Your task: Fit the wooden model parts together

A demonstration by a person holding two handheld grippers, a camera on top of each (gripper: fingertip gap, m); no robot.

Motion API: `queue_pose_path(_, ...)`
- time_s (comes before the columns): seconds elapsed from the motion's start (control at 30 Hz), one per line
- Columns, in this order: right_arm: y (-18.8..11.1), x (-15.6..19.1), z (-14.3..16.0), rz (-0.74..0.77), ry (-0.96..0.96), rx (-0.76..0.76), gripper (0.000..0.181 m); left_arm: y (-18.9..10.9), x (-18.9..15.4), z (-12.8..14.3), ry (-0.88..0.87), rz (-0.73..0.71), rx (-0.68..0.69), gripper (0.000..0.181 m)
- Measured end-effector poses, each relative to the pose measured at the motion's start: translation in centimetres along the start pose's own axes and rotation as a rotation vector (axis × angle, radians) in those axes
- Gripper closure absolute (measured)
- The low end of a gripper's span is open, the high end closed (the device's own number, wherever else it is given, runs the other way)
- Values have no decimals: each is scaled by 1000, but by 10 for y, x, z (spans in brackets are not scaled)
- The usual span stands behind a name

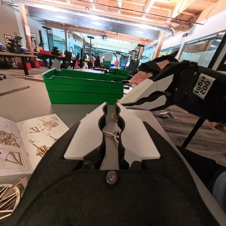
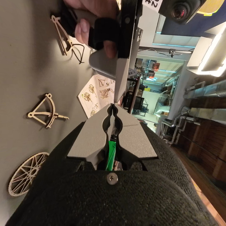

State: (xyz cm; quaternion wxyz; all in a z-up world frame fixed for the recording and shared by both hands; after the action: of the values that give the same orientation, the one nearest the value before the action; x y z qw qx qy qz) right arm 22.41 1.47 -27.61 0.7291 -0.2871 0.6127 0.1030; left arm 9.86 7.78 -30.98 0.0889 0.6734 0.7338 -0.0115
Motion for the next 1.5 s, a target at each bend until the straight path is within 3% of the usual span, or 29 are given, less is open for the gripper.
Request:
queue_pose_path(0.17, 1, 3, 3, -12, 17, 18, 181, 3, -2, 1, 7, 15, 27, 169)
queue_pose_path(0.37, 21, 33, 15, -176, 160, 46, 181, -5, 8, -2, 67, -216, -3, 172)
queue_pose_path(0.5, 35, 46, 28, -304, 446, 28, 181, -10, 15, -3, 43, -289, -32, 175)
queue_pose_path(0.7, 53, 39, 44, -595, 1161, -61, 178, -21, 19, -10, 40, -344, -142, 175)
queue_pose_path(0.83, 73, 40, 40, -684, 1242, -1, 170, -34, 18, -19, 63, -378, -276, 173)
queue_pose_path(0.97, 93, 44, 31, -851, 1420, 6, 170, -33, 16, -18, 75, -377, -277, 170)
queue_pose_path(1.13, 109, 38, 31, -709, 1387, 132, 170, -33, 19, -18, 59, -381, -282, 169)
queue_pose_path(1.3, 115, 38, 27, -627, 1414, 162, 165, -33, 20, -17, 47, -379, -277, 167)
queue_pose_path(1.5, 113, 38, 17, -558, 1365, 231, 175, -33, 20, -18, 50, -382, -280, 167)
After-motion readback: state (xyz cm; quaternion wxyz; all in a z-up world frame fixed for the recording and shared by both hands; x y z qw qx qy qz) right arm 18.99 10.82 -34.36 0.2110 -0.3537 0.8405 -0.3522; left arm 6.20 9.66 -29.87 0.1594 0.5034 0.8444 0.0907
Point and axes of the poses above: each gripper's, where its closed fingertips meet, y out along the fingers, z out of its underside, x = y × z across the jaws, the point moved 9 cm from there along -y, back along the fingers, and after that the axes turned 2 degrees about z, right-handed, at the moved point
